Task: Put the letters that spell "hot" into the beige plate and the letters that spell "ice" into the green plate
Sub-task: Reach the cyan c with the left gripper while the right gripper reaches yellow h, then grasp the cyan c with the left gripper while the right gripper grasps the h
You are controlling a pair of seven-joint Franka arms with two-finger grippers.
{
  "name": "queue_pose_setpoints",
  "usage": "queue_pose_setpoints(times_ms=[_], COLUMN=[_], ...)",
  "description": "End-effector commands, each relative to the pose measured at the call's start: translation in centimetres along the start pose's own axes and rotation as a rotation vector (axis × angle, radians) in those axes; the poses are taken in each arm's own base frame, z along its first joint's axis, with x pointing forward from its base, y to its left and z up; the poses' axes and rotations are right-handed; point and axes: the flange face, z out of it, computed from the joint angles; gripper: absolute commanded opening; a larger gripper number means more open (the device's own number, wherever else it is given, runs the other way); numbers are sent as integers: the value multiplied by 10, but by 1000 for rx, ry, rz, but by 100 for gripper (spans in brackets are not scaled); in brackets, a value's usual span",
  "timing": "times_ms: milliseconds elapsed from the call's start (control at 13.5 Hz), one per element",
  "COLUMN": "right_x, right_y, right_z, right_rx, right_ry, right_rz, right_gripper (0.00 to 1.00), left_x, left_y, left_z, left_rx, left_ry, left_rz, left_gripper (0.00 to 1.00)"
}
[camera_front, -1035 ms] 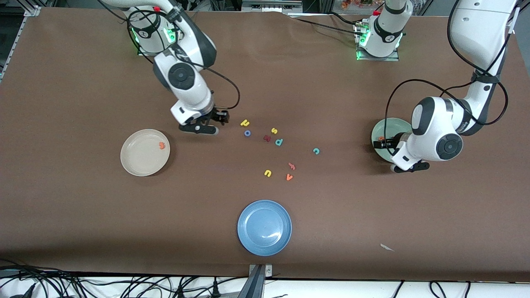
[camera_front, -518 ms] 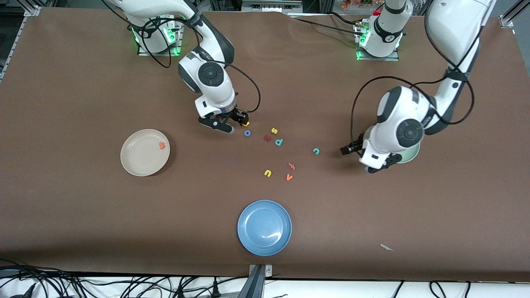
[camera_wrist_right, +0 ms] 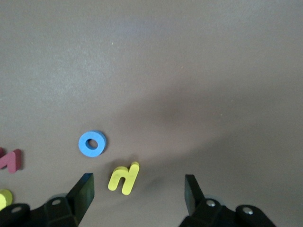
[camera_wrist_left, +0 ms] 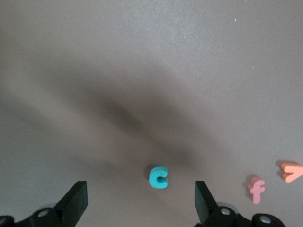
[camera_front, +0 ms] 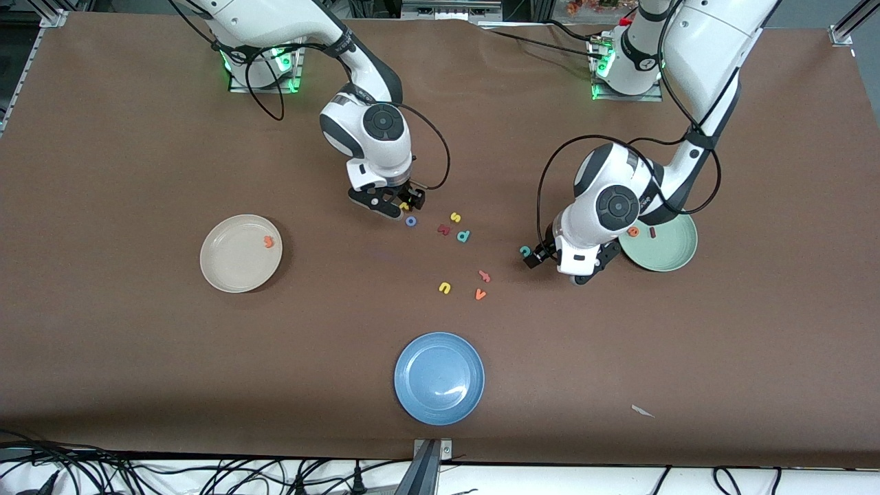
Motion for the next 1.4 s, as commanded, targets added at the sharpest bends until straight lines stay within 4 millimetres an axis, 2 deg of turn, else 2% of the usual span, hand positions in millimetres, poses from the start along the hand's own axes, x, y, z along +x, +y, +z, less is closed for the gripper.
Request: queue_pose_setpoints(times_ms=[0,148,444,591,665,813,1035,1109,1257,1331], right_x=[-10,-11,-12,-13,-13,-18,-24,-24,-23,-23], right_y=[-12,-11,-10,-10,-10,-12,-13,-14,-13,-13], right_z=[11,19,25,26,28,33,37,36,36,37], right_rx=[15,11,6,5,8,9,12,13,13,11], right_ry=[11,46,51,50,47,42,36,42,50,51], right_rz=[26,18,12,12,11,5,-4,-5,-14,-15], right_gripper=[85,85,84,83,79,73,65,58,46,44], left_x=[-10,-25,-38,-38,-38,-40,-53,-54,-52,-51], left_y=[5,11,14,14,14,12,10,9,8,7], left_z=[19,40,53,53,53,57,65,67,66,66], left_rx=[-9,7,22,20,19,21,-5,-8,-14,-12], left_ry=[47,92,159,159,159,156,191,218,238,239], left_rz=[-43,-48,-68,-68,-69,-67,-80,-87,-98,-98], left_gripper=[98,98,97,88,84,68,66,66,59,54])
